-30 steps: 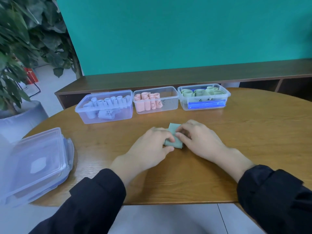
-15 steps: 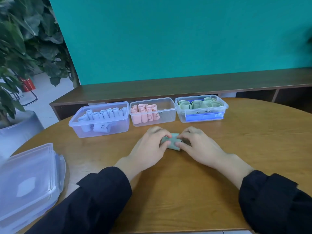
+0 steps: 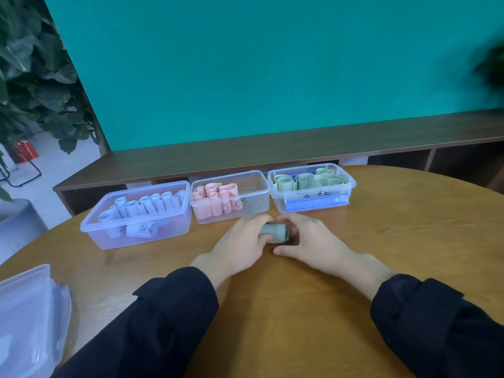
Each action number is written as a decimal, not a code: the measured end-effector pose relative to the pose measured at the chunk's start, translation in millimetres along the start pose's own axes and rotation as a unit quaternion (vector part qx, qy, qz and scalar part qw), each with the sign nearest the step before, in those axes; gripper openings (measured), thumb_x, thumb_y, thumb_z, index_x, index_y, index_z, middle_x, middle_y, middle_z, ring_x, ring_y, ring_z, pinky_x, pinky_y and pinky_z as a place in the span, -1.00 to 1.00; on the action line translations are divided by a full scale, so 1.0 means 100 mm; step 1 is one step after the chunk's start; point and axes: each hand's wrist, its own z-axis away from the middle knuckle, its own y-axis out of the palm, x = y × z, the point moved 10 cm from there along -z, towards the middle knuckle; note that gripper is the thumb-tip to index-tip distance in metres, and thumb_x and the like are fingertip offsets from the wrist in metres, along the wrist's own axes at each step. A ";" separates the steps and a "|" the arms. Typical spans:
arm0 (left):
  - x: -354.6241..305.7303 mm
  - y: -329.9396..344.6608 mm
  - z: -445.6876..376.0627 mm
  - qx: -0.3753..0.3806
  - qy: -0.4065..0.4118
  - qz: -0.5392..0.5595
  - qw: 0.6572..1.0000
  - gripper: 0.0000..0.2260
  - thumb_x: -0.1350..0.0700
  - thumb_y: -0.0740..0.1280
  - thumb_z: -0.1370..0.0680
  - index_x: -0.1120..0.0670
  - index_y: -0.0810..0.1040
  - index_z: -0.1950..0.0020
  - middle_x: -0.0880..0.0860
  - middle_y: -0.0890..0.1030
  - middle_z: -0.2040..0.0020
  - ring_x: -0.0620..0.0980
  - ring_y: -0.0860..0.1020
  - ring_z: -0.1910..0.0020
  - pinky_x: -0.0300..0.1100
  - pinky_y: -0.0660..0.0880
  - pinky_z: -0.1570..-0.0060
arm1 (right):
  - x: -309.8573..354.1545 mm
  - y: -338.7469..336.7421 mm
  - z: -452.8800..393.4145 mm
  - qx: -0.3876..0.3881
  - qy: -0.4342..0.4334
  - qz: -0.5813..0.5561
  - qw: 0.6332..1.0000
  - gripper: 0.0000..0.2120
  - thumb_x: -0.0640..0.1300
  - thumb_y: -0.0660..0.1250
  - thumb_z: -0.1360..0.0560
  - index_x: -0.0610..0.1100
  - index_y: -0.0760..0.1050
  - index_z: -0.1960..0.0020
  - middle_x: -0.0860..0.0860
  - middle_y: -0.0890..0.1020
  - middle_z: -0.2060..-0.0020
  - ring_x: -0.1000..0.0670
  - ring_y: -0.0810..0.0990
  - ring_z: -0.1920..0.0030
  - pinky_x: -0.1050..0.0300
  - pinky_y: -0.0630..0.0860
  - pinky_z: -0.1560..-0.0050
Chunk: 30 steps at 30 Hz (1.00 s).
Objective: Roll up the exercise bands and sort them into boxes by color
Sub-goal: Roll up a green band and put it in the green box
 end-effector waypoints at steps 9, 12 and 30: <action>-0.03 -0.33 -0.22 -0.137 -0.035 0.179 0.974 -0.76 0.03 0.32 -0.65 -0.01 0.47 -0.31 -0.16 0.56 -0.21 -0.20 0.53 -0.21 -0.18 0.48 -0.23 | 0.06 -0.81 -0.27 -0.140 -0.024 -0.142 0.980 -0.75 -0.16 0.51 -0.46 0.02 0.62 -0.11 0.12 0.68 0.06 0.14 0.62 0.12 0.39 0.49 0.05; -0.06 -0.52 -0.24 -0.185 -0.036 0.198 0.962 -0.66 0.00 0.32 -0.65 -0.02 0.44 -0.42 -0.21 0.53 -0.25 -0.29 0.50 -0.21 -0.13 0.52 -0.19 | 0.15 -1.23 -0.47 -0.210 -0.031 -0.101 0.972 -0.79 -0.16 0.50 -0.44 0.01 0.62 -0.05 0.15 0.67 0.15 0.16 0.59 0.18 0.42 0.46 0.09; 0.05 -0.68 0.18 -0.202 0.000 0.154 0.967 -0.73 0.08 0.36 -0.63 -0.05 0.52 -0.33 -0.24 0.41 -0.28 -0.20 0.49 -0.17 -0.30 0.44 -0.18 | -0.09 -1.05 -1.13 -0.130 0.111 0.044 0.984 -0.78 -0.05 0.44 -0.42 -0.05 0.58 -0.05 -0.04 0.63 0.01 -0.08 0.56 0.00 0.03 0.58 0.04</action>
